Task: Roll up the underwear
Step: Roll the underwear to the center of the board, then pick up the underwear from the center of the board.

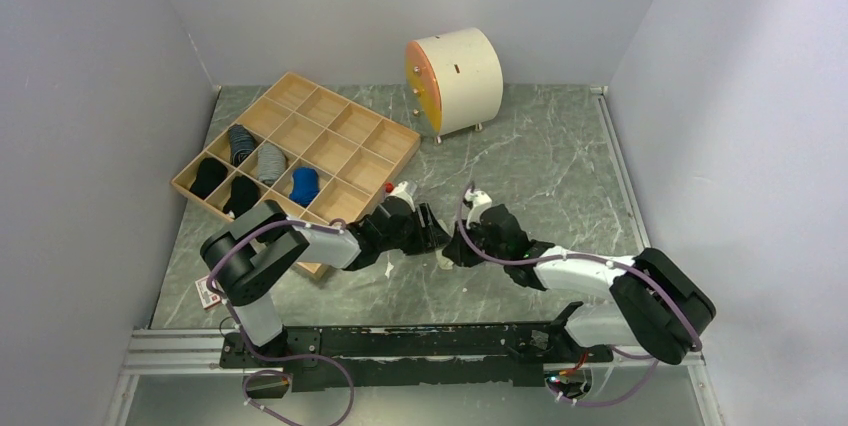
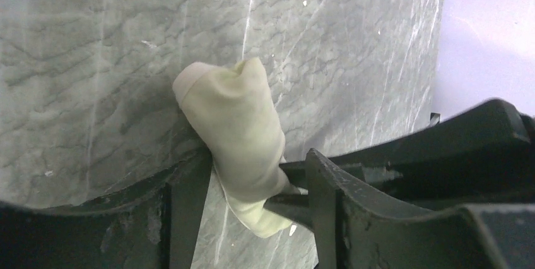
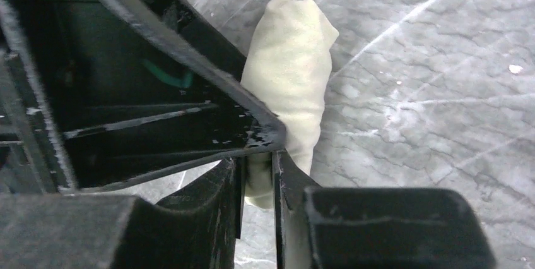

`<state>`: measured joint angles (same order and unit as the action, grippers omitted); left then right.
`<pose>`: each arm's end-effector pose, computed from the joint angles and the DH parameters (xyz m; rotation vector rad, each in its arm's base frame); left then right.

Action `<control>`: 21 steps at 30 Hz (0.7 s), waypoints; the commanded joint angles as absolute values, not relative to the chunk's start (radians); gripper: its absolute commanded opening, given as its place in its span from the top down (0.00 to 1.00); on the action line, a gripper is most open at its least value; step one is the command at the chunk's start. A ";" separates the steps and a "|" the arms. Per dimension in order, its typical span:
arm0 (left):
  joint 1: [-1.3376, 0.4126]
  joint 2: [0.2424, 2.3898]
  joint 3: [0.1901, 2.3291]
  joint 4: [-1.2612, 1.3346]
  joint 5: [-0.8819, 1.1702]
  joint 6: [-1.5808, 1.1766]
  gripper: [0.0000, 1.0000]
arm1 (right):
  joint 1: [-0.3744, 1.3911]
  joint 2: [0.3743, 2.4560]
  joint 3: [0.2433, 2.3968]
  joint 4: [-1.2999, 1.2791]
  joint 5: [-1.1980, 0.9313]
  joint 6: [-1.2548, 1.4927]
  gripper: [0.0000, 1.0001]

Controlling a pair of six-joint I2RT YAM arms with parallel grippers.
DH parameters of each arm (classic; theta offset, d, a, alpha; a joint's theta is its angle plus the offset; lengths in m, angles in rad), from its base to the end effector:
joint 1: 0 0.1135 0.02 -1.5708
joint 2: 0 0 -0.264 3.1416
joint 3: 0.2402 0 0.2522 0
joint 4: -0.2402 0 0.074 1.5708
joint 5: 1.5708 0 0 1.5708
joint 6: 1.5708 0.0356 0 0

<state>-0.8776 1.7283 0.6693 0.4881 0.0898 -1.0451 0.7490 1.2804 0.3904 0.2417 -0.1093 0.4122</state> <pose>0.2057 -0.2526 0.1309 -0.1419 2.3937 -1.1353 0.1676 0.1611 0.1478 -0.4514 2.2786 0.7392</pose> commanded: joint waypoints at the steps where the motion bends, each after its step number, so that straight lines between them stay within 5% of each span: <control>1: -0.886 1.737 0.675 0.391 0.077 -1.021 0.35 | 0.659 1.279 0.288 0.380 -0.209 0.477 0.79; 11: -0.894 1.825 0.740 0.374 0.105 -0.999 0.34 | 0.544 1.303 0.224 0.504 -0.356 0.516 0.78; 15: -0.909 1.850 0.761 0.351 0.092 -0.987 0.40 | 0.541 1.287 0.222 0.506 -0.357 0.515 0.75; 21: -0.915 1.868 0.773 0.317 0.067 -0.967 0.63 | 0.541 1.245 0.213 0.518 -0.400 0.519 0.60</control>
<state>-0.8940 1.8217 0.7784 0.4568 0.0860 -1.0073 0.5438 1.2823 0.2321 0.5072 -0.3740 0.5236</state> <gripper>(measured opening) 0.427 0.356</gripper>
